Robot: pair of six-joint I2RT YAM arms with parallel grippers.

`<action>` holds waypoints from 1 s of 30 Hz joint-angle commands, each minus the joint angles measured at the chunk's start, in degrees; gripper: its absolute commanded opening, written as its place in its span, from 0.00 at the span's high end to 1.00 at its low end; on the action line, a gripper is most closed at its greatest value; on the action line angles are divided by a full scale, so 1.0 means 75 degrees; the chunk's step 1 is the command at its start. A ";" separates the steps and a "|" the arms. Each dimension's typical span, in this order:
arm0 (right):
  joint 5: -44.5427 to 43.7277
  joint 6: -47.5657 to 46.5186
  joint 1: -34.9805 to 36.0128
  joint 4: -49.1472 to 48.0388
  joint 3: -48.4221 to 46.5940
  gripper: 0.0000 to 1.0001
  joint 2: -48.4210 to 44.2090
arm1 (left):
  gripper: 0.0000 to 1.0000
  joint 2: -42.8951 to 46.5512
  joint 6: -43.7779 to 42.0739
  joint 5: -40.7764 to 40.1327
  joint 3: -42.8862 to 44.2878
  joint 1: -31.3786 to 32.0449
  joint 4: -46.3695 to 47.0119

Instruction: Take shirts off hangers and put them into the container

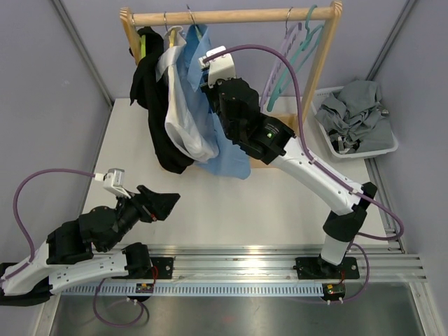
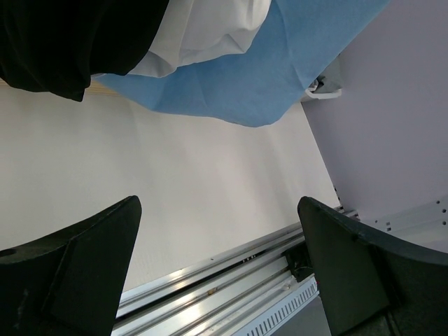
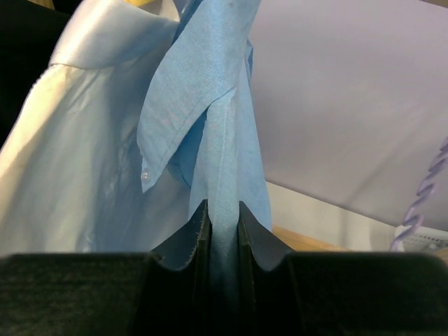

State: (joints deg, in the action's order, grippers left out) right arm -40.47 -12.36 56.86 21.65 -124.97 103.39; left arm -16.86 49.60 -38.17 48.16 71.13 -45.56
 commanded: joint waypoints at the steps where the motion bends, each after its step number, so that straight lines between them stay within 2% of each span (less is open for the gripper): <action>1: -0.0756 -0.0601 -0.0011 -0.3260 0.0523 1.00 -0.1257 | 0.02 -0.0083 0.0136 -0.0277 0.0117 -0.0016 0.0063; 3: -0.0874 -0.0614 0.0000 -0.3366 0.0735 1.00 -0.1642 | 0.02 -0.0165 0.0101 -0.0289 0.0164 -0.0016 0.0086; 7: -0.0733 -0.0812 0.0176 -0.4441 0.2371 1.00 -0.2838 | 0.02 -0.0318 -0.0039 -0.0242 0.0223 -0.0016 0.0238; 9: -0.0698 -0.0919 0.0316 -0.4423 0.2751 1.00 -0.3470 | 0.02 -0.0411 -0.0121 -0.0231 0.0258 -0.0016 0.0367; 13: -0.0488 0.0601 0.0317 -0.0809 0.1538 1.00 -0.3696 | 0.02 -0.0657 -0.0379 -0.0207 0.0398 -0.0016 0.0590; 14: -0.0394 0.1266 0.0329 0.0522 0.1394 1.00 -0.3812 | 0.02 -0.0716 -0.0461 -0.0184 0.0434 -0.0016 0.0683; 16: -0.0137 0.1903 0.0364 0.1759 0.1427 1.00 -0.4116 | 0.02 -0.0949 -0.0800 -0.0032 0.0586 -0.0016 0.1011; 22: 0.0564 0.3241 0.0516 0.3777 0.1721 1.00 -0.5371 | 0.03 -0.1536 -0.1726 0.0367 0.1089 -0.0016 0.1820; 30: 0.3036 0.3324 0.0516 0.4273 0.1803 1.00 -0.6297 | 0.03 -0.2216 -0.2219 0.0543 0.1535 -0.0016 0.2301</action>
State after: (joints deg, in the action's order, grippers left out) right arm -28.88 10.59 60.25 54.81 -110.06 56.01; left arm -32.38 35.66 -35.46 57.10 71.13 -32.91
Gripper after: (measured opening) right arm 0.212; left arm 0.975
